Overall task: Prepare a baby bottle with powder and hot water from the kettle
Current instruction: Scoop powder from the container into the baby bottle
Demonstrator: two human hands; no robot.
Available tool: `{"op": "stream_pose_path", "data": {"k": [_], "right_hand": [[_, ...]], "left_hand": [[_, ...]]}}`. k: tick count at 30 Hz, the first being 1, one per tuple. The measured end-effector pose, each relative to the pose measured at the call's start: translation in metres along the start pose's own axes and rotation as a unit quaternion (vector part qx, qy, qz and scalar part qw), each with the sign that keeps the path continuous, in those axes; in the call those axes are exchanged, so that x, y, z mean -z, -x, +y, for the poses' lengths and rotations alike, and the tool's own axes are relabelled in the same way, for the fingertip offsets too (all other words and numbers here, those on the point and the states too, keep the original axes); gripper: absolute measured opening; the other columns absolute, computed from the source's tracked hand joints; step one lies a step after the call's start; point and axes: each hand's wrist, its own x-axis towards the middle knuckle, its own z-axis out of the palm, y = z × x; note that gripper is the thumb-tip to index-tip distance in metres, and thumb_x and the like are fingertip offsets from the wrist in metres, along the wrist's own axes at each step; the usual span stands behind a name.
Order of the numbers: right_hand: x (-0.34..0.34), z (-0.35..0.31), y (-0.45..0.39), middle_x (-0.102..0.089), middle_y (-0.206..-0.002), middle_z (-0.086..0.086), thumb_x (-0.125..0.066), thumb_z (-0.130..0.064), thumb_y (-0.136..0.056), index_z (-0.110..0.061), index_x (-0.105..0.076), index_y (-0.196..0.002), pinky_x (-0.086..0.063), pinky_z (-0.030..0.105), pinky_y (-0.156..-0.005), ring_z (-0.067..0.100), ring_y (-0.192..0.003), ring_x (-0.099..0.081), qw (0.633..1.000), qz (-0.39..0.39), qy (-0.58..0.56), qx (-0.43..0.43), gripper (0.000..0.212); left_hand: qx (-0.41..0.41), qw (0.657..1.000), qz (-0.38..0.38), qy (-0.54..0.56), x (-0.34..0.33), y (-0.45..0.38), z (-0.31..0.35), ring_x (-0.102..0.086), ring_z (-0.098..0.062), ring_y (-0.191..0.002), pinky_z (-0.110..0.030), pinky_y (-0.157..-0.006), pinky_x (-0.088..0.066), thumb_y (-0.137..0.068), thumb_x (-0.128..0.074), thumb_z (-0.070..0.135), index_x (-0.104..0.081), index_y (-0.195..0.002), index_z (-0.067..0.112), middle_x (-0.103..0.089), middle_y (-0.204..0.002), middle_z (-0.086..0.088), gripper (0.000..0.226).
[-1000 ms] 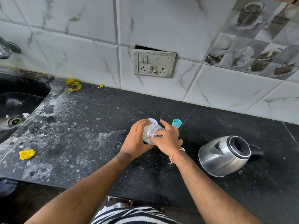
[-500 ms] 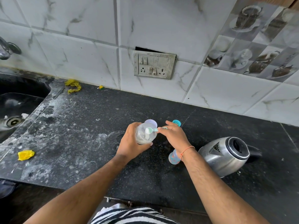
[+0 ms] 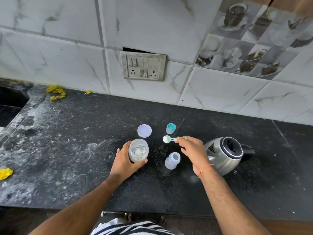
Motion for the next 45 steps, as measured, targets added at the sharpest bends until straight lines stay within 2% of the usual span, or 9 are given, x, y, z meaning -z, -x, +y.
{"op": "stream_pose_path", "data": {"k": [6, 11, 20, 26, 29, 34, 38, 42, 45], "right_hand": [[0.03, 0.029, 0.006, -0.084, -0.091, 0.005, -0.071, -0.022, -0.102, -0.017, -0.082, -0.09, -0.06, 0.053, -0.102, 0.025, -0.1, -0.077, 0.999, 0.023, 0.032, -0.011, 0.016], [0.038, 0.046, 0.007, -0.082, -0.084, -0.005, -0.069, -0.038, -0.093, -0.039, -0.081, -0.083, -0.061, 0.056, -0.096, 0.024, -0.094, -0.078, 0.99, 0.037, 0.133, -0.004, 0.016], [0.036, 0.056, -0.004, -0.08, -0.079, -0.016, -0.067, -0.037, -0.1, -0.027, -0.079, -0.087, -0.058, 0.039, -0.089, 0.011, -0.086, -0.072, 0.963, 0.034, 0.264, 0.036, 0.021], [0.033, 0.062, 0.0, -0.067, -0.07, -0.009, -0.064, -0.045, -0.1, -0.03, -0.076, -0.098, -0.056, 0.041, -0.067, 0.023, -0.074, -0.067, 0.892, 0.036, 0.431, 0.131, 0.019], [0.03, 0.063, 0.004, -0.07, -0.077, -0.006, -0.062, -0.045, -0.101, -0.027, -0.074, -0.095, -0.049, 0.038, -0.058, 0.022, -0.072, -0.064, 0.834, 0.04, 0.513, 0.199, 0.022], [0.027, 0.061, 0.008, -0.074, -0.083, -0.006, -0.07, -0.04, -0.099, -0.028, -0.078, -0.094, -0.047, 0.034, -0.057, 0.023, -0.078, -0.071, 0.778, 0.052, 0.558, 0.283, 0.015], [0.025, 0.063, 0.009, -0.066, -0.068, -0.004, -0.078, -0.034, -0.093, -0.026, -0.072, -0.077, -0.035, 0.031, -0.05, 0.024, -0.062, -0.066, 0.748, 0.052, 0.584, 0.312, 0.019], [0.026, 0.063, 0.008, -0.063, -0.064, -0.004, -0.079, -0.032, -0.089, -0.026, -0.074, -0.074, -0.029, 0.029, -0.047, 0.024, -0.057, -0.063, 0.735, 0.053, 0.6, 0.311, 0.018], [0.026, 0.061, 0.009, -0.062, -0.062, -0.003, -0.081, -0.03, -0.088, -0.027, -0.075, -0.074, -0.028, 0.029, -0.045, 0.021, -0.054, -0.061, 0.735, 0.049, 0.597, 0.317, 0.016]], "left_hand": [[0.017, 1.0, 0.022, 0.003, -0.007, 0.007, -0.014, -0.052, -0.002, -0.128, -0.059, -0.127, -0.034, -0.073, -0.096, 0.06, -0.044, -0.147, 0.041, -0.06, -0.138, 0.025, 0.092], [0.023, 1.0, 0.017, 0.002, -0.008, 0.008, -0.01, -0.055, -0.009, -0.136, -0.058, -0.134, -0.02, -0.075, -0.096, 0.056, -0.044, -0.15, 0.037, -0.06, -0.141, 0.023, 0.094], [0.02, 1.0, 0.012, -0.013, -0.005, 0.01, -0.014, -0.03, -0.014, -0.163, -0.06, -0.137, -0.011, -0.065, -0.097, 0.067, -0.023, -0.17, 0.027, -0.036, -0.174, 0.011, 0.134], [-0.126, 0.985, 0.105, -0.057, -0.005, 0.017, 0.004, 0.004, -0.029, -0.171, -0.068, -0.131, 0.0, -0.08, -0.077, 0.069, -0.024, -0.172, 0.013, -0.001, -0.184, -0.002, 0.12], [-0.222, 0.966, 0.101, -0.088, -0.015, 0.023, 0.032, -0.002, -0.037, -0.171, -0.068, -0.13, 0.005, -0.089, -0.075, 0.054, -0.033, -0.167, 0.018, -0.009, -0.184, -0.005, 0.096], [-0.365, 0.929, 0.022, -0.062, -0.046, 0.04, 0.063, -0.018, -0.041, -0.167, -0.052, -0.135, -0.019, -0.086, -0.083, 0.011, -0.042, -0.162, 0.015, -0.018, -0.181, -0.009, 0.086], [-0.25, 0.967, -0.048, 0.019, -0.071, 0.046, 0.07, -0.032, -0.024, -0.164, -0.036, -0.131, -0.032, -0.087, -0.08, 0.01, -0.03, -0.17, 0.018, -0.017, -0.181, 0.002, 0.097], [-0.067, 0.987, -0.126, 0.073, -0.097, 0.037, 0.073, -0.061, -0.015, -0.135, -0.005, -0.1, -0.046, -0.09, -0.081, 0.018, -0.01, -0.171, 0.038, -0.018, -0.177, 0.013, 0.109], [0.003, 0.985, -0.157, 0.071, -0.111, 0.025, 0.07, -0.067, -0.019, -0.127, -0.005, -0.094, -0.049, -0.091, -0.084, 0.027, -0.014, -0.173, 0.032, -0.027, -0.175, 0.01, 0.109]]}}
